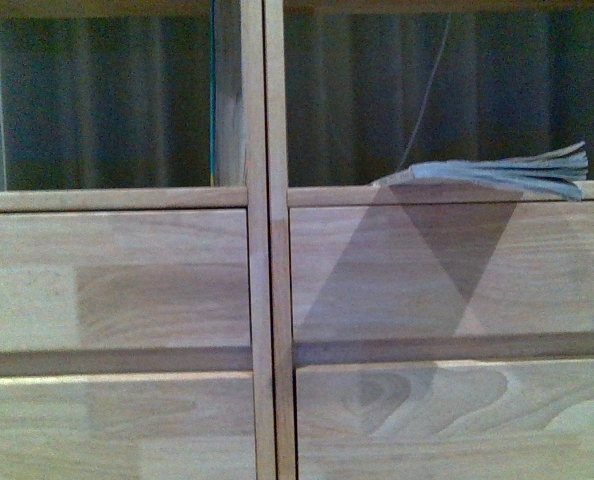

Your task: Organize books on shelf

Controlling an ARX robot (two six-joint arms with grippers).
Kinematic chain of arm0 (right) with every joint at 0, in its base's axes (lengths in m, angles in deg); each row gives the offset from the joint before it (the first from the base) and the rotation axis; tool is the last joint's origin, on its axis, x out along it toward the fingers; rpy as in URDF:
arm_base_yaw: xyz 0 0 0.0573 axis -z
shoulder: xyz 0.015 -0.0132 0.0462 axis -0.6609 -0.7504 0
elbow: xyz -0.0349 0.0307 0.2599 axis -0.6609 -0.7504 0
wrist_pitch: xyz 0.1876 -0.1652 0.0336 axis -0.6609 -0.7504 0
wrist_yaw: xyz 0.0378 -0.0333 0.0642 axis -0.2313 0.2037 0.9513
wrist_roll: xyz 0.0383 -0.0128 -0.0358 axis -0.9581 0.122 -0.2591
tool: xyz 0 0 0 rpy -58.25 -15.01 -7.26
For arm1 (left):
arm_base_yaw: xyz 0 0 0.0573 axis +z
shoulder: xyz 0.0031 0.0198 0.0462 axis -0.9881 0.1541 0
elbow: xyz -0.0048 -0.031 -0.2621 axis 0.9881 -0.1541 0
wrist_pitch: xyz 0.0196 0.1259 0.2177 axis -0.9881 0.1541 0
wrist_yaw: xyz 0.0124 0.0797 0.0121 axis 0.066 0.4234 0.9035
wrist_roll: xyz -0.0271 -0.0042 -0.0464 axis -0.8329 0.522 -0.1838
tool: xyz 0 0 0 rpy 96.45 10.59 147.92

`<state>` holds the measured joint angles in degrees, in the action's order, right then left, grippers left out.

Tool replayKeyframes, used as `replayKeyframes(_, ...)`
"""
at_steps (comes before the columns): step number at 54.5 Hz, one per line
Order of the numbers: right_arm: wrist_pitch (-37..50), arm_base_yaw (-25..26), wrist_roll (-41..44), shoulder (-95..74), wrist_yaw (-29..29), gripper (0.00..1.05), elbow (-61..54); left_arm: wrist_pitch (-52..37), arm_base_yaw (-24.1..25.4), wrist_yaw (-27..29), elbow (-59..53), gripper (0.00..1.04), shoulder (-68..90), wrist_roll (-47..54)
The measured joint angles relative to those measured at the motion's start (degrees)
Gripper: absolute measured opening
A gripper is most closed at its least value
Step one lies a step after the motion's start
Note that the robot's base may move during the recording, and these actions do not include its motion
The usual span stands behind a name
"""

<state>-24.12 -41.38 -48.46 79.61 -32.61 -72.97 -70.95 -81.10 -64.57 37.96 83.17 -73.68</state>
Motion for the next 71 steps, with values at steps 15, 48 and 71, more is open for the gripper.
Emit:
replayKeyframes(15,0.00,0.00,0.00,0.00,-0.02,0.98,0.02,0.00,0.00,0.00,0.00,0.97,0.02,0.20)
replayKeyframes(48,33.62,10.45,-40.54,-56.15,29.03,0.98,24.35,0.00,-0.02,-0.02,0.00,0.97,0.02,0.20)
replayKeyframes(71,37.99,-3.93,-59.28,-78.14,15.26,0.98,41.09,0.00,-0.02,-0.02,0.00,0.97,0.02,0.20)
